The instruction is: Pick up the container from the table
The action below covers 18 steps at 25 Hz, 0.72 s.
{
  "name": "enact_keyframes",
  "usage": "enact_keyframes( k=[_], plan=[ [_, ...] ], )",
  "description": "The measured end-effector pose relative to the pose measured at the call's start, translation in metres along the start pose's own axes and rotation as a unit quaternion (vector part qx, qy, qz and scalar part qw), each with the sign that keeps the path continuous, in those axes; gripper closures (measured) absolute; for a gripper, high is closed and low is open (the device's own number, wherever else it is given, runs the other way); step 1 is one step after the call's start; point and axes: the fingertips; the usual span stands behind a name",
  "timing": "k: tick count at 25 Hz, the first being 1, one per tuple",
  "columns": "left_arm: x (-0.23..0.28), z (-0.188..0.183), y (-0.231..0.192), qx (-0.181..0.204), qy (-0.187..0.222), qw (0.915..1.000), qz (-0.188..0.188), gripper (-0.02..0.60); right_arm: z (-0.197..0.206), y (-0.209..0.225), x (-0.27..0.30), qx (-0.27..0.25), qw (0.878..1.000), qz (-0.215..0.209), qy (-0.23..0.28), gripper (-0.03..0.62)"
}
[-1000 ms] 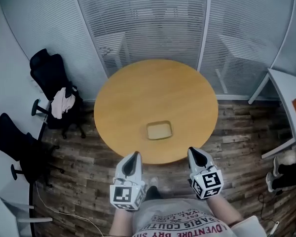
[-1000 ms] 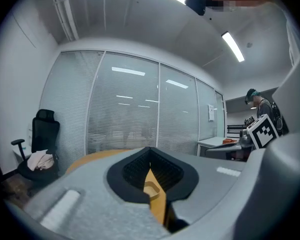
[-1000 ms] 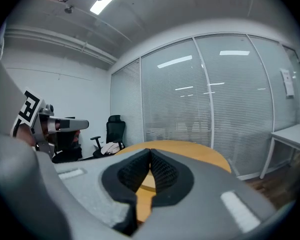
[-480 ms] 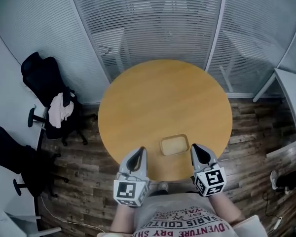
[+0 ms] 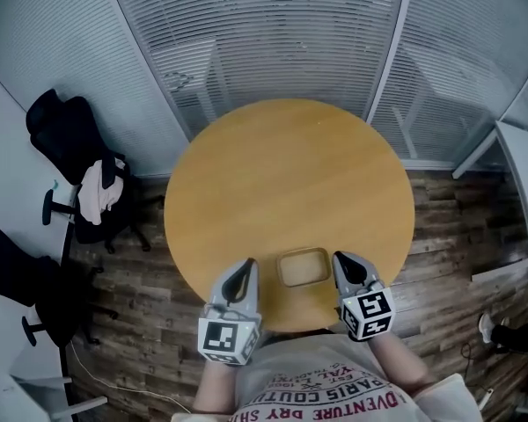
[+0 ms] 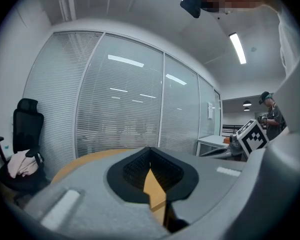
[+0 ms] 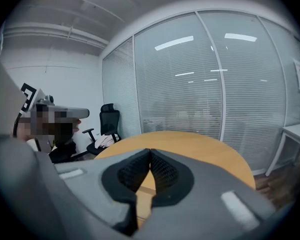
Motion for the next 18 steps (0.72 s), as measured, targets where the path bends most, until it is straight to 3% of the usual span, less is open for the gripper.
enact_keyframes(
  k=[3,7,9,10,11,18],
  plan=[
    [0.010,0.005,0.002,-0.004,-0.005,1.0000,-0.001,0.575,0.025,0.010,0.020,-0.003,0.999,-0.012,-0.053,0.591],
    [0.022,0.016,-0.005,-0.007,-0.028,0.9995,-0.012,0.575,0.073,0.026,0.049,0.006,0.991,0.001,-0.133,0.591],
    [0.029,0.022,-0.008,-0.011,-0.038,0.9991,-0.018,0.575,0.094,0.036,0.061,0.009,0.986,0.009,-0.167,0.570],
    [0.033,0.026,-0.009,-0.012,-0.042,0.9988,-0.020,0.575,0.104,0.041,0.066,0.012,0.983,0.012,-0.182,0.515],
    [0.036,0.030,-0.011,-0.014,-0.047,0.9986,-0.022,0.575,0.113,0.045,0.071,0.017,0.980,0.015,-0.196,0.503],
    [0.054,0.065,-0.022,-0.034,-0.099,0.9938,-0.039,0.575,0.170,0.072,0.106,0.044,0.956,0.029,-0.288,0.503]
  ],
)
Point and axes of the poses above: the fingertips, and each gripper's own axes: x forward along the fingers, y to its right, z out of its underside, and after that the axes turned 4 degrees about x, right-handed
